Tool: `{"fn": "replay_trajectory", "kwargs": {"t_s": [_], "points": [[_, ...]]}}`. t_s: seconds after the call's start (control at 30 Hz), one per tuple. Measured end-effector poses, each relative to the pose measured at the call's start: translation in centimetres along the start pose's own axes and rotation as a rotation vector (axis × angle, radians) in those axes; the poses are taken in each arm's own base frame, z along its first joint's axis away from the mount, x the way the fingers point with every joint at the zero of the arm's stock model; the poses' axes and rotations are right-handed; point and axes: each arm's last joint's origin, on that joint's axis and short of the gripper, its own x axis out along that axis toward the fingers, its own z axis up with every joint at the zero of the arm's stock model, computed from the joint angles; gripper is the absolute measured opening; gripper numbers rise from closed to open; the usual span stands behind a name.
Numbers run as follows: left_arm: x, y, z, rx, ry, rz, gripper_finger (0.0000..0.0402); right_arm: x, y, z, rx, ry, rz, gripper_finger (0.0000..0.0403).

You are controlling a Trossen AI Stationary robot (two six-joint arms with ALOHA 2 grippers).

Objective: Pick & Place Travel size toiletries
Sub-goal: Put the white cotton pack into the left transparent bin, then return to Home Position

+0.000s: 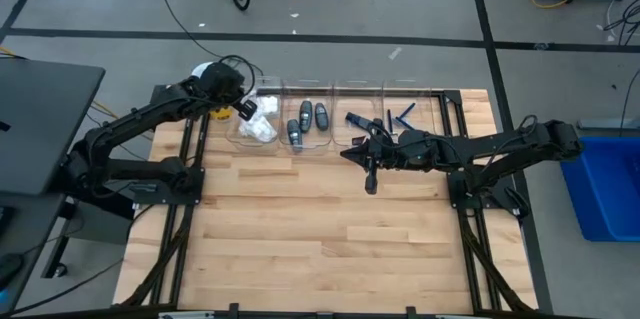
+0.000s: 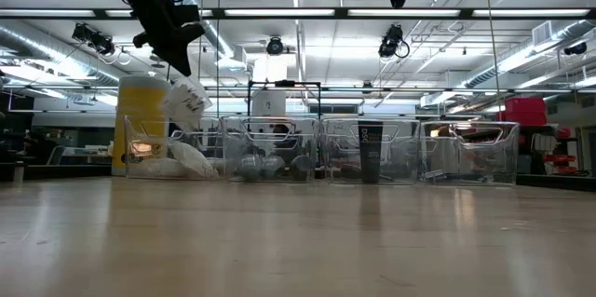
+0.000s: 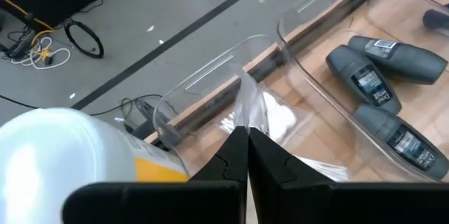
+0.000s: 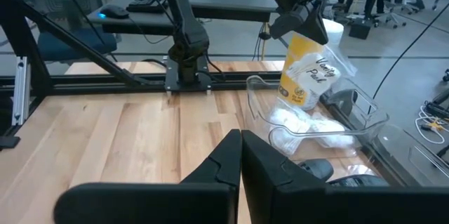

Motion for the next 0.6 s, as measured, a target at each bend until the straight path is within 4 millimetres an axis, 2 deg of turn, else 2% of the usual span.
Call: {"fn": "replay_trajectory", "kwargs": {"t_s": [0.2,0.3,0.43,0.6], "points": [[0.0,0.04,-0.01,0.0,0.001,0.012,0.0005,0.0,0.0,0.0,0.0,0.0,0.001,0.0016],[0.0,0.07,0.0,0.005,0.0,0.024,0.0017,0.0,0.0,0.0,0.0,0.0,0.001,0.0017],[-0.01,0.19,-0.02,0.013,0.001,0.065,0.0051,0.0,0.05,0.0,0.0,0.0,0.021,0.0013],[-0.01,0.2,-0.03,0.013,0.001,0.067,0.0112,0.0,0.08,0.0,0.0,0.0,0.031,0.0013]]}}
